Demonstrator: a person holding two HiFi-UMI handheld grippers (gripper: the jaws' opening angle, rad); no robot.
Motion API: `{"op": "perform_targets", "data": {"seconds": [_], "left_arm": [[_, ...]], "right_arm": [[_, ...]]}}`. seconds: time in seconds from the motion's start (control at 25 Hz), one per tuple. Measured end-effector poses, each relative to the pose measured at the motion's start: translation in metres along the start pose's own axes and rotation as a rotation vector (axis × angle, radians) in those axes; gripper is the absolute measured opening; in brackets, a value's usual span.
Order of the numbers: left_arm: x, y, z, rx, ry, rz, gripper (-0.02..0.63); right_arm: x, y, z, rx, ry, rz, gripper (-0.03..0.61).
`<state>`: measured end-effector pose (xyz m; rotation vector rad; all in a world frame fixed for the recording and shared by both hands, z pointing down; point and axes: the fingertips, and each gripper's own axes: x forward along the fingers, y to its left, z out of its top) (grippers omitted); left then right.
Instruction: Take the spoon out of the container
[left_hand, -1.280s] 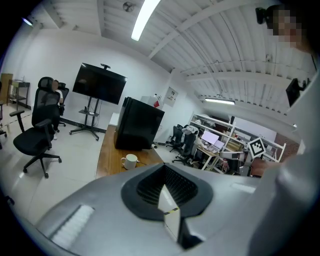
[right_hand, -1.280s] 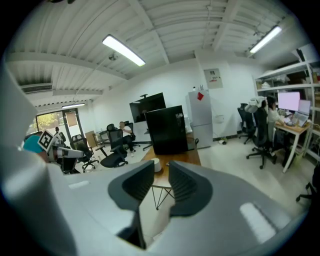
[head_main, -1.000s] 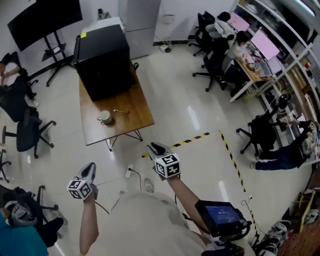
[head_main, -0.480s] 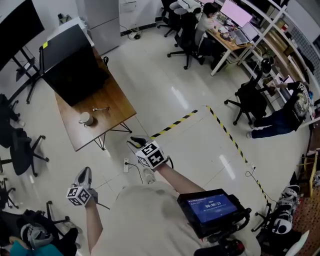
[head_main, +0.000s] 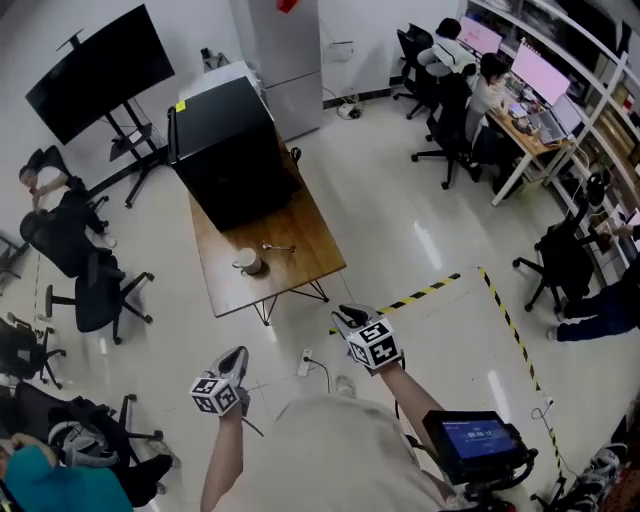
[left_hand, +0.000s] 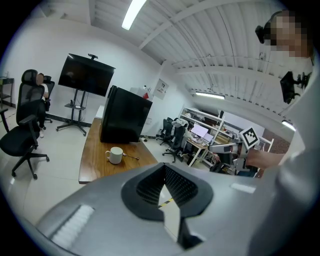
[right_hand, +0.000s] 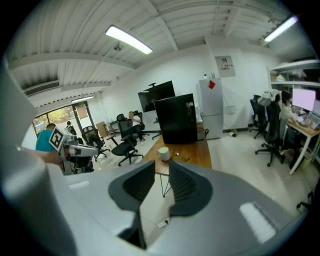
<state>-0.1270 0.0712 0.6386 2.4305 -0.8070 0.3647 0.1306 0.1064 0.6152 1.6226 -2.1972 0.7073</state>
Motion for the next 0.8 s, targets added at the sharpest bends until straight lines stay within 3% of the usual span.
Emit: {"op": "perform_targets", "data": {"seconds": [0.32,0.56,0.8], "left_arm": [[-0.012,-0.004,-0.012,-0.032,-0.005,0.030,0.005],[-0.022,0.001,-0.003,-0.031,-0.020,0.032,0.005],[-0.025,0.011,0.002,-0.057,-0.071,0.105,0.005]], "right_arm": [[0.003,0.001,-0.016,-0.015,0.034,0.013,0.081],[0.002,0.004,-0.002,-0.114,0.030,-0.022,0.081],[0.030,0.013,0.029,-0.240,0.032,0.060,0.081]]}}
